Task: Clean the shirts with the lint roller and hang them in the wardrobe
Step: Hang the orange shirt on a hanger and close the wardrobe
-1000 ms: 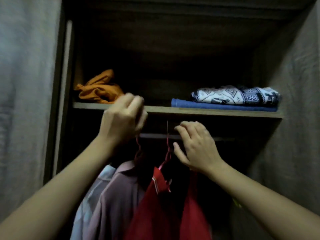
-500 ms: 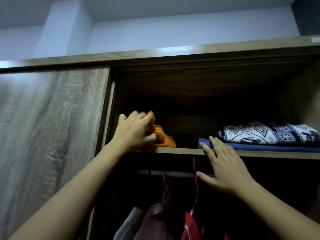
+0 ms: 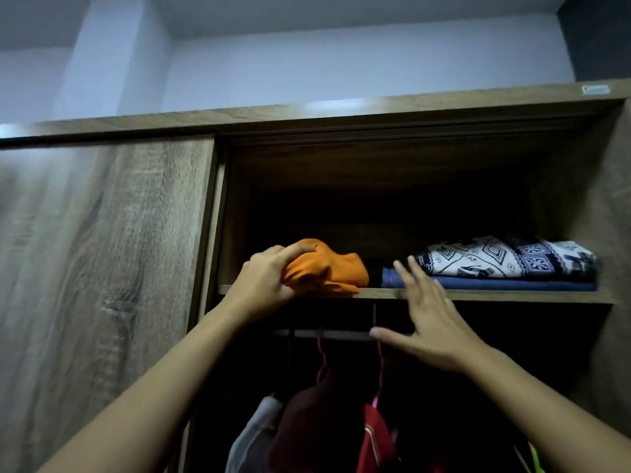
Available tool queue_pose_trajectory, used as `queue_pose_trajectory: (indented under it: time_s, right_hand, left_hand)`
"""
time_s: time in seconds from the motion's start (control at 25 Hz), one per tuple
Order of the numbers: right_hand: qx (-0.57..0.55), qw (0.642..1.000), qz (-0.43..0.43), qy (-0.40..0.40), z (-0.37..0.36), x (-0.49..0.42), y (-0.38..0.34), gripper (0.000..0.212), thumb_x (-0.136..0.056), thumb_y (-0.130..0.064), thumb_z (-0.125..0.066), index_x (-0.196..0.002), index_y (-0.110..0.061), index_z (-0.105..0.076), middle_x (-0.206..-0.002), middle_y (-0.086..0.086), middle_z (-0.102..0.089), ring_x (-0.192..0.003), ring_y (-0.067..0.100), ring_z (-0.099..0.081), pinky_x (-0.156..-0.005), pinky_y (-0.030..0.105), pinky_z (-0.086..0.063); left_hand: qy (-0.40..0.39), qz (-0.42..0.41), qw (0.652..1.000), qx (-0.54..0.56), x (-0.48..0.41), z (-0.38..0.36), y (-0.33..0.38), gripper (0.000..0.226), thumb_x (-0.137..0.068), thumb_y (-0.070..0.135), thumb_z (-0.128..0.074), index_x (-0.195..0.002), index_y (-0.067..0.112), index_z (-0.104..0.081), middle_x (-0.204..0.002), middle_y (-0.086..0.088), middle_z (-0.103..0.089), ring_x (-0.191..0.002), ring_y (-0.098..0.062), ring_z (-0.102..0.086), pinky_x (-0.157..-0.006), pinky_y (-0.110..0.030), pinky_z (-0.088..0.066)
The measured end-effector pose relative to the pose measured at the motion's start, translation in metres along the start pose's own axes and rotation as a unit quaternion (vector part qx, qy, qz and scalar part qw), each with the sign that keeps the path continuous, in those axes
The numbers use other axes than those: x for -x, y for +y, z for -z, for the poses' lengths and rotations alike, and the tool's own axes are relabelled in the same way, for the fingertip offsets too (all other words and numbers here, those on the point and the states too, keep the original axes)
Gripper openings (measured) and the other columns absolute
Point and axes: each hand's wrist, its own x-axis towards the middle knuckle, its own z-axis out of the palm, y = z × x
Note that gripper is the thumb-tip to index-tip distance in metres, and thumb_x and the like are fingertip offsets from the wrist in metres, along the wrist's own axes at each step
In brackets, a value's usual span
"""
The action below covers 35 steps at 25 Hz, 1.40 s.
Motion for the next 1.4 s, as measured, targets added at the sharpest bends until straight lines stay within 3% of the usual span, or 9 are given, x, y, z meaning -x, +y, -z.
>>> queue_pose_trajectory:
  time_s: [0.12,0.28,0.44,0.52,0.64,0.92,1.08,1.28,1.4]
  right_hand:
    - [-0.172,0.981,0.003,0.095,0.006,0.021,-0.019,0.110,-0.051,-0.092,-0.040,-0.138,-0.050,0.012,-0.155,-0.014,0.014,-0.142,0.004,0.007,-0.112,0.032,-0.005]
    - [-0.141,0.984,0.084,0.076,0.013,0.060,-0.029,0.100,-0.060,-0.074,-0.060,-0.139,-0.046,-0.005,-0.149,-0.013,-0.012,-0.139,0.009,-0.019,-0.113,0.034,-0.022]
    - [-0.156,0.979,0.128,-0.020,0.019,0.102,-0.032,0.059,-0.076,-0.038,-0.057,-0.131,-0.031,-0.036,-0.122,-0.011,-0.043,-0.117,0.005,-0.045,-0.100,0.021,-0.036]
    - [-0.166,0.980,0.103,-0.049,0.024,0.118,-0.027,0.036,-0.083,-0.036,-0.051,-0.116,-0.021,-0.054,-0.107,-0.012,-0.054,-0.102,0.000,-0.051,-0.088,0.020,-0.040]
    - [-0.162,0.984,0.032,-0.068,0.035,0.137,-0.012,0.014,-0.091,-0.040,-0.047,-0.082,-0.032,-0.057,-0.076,-0.017,-0.058,-0.074,-0.007,-0.055,-0.069,0.021,-0.039]
    - [-0.172,0.972,-0.102,-0.121,0.079,0.186,0.003,0.037,-0.095,-0.038,-0.042,-0.096,-0.012,-0.069,-0.088,-0.001,-0.068,-0.085,0.013,-0.062,-0.082,0.031,-0.045]
    - [-0.149,0.973,-0.117,-0.134,0.104,0.201,0.014,0.046,-0.095,-0.042,-0.038,-0.081,-0.008,-0.066,-0.079,0.010,-0.067,-0.076,0.018,-0.062,-0.075,0.035,-0.045]
    - [-0.131,0.963,-0.140,-0.190,0.131,0.218,0.040,0.030,-0.093,-0.041,-0.041,-0.099,-0.022,-0.063,-0.089,-0.003,-0.065,-0.085,0.007,-0.060,-0.070,0.020,-0.043]
    - [-0.111,0.953,-0.137,-0.245,0.135,0.227,0.049,0.018,-0.094,-0.033,-0.047,-0.098,-0.027,-0.063,-0.089,-0.008,-0.064,-0.085,0.003,-0.059,-0.069,0.016,-0.043]
  left_hand:
    - [0.042,-0.101,0.994,0.009,0.039,0.002,0.022,0.059,-0.074,0.052,-0.060,-0.129,0.044,-0.040,-0.122,-0.001,-0.055,-0.109,-0.019,-0.058,-0.088,-0.034,-0.050]
    - [0.046,-0.157,0.985,0.061,0.095,-0.016,0.051,0.062,-0.075,0.037,-0.071,-0.130,0.043,-0.043,-0.120,0.009,-0.051,-0.108,-0.004,-0.054,-0.087,-0.016,-0.045]
    - [-0.023,-0.119,0.974,0.193,0.126,-0.026,0.084,0.060,-0.071,0.043,-0.073,-0.125,0.038,-0.047,-0.119,0.018,-0.055,-0.112,0.006,-0.051,-0.092,-0.013,-0.042]
    - [-0.082,-0.053,0.966,0.238,0.131,-0.027,0.098,0.065,-0.064,0.047,-0.080,-0.119,0.035,-0.048,-0.115,0.024,-0.054,-0.108,0.009,-0.051,-0.090,-0.014,-0.045]
    - [-0.188,0.031,0.943,0.273,0.127,-0.031,0.103,0.058,-0.062,0.053,-0.078,-0.111,0.035,-0.053,-0.105,0.019,-0.059,-0.098,0.006,-0.057,-0.085,-0.021,-0.050]
    - [-0.345,0.076,0.825,0.441,0.135,-0.058,0.126,0.035,-0.084,0.020,-0.065,-0.118,0.018,-0.058,-0.094,0.013,-0.067,-0.082,0.003,-0.064,-0.066,-0.011,-0.049]
    - [-0.289,0.037,0.891,0.349,0.140,-0.075,0.140,0.043,-0.078,0.066,-0.052,-0.078,0.025,-0.064,-0.058,0.017,-0.055,-0.053,0.005,-0.048,-0.050,-0.008,-0.037]
    - [-0.302,0.063,0.854,0.418,0.134,-0.066,0.142,0.030,-0.081,0.030,-0.067,-0.107,0.017,-0.067,-0.091,-0.003,-0.067,-0.078,-0.009,-0.061,-0.068,-0.022,-0.049]
    - [-0.271,0.036,0.911,0.308,0.130,-0.071,0.140,0.014,-0.084,0.030,-0.066,-0.095,0.021,-0.066,-0.077,0.005,-0.061,-0.068,-0.008,-0.056,-0.056,-0.012,-0.043]
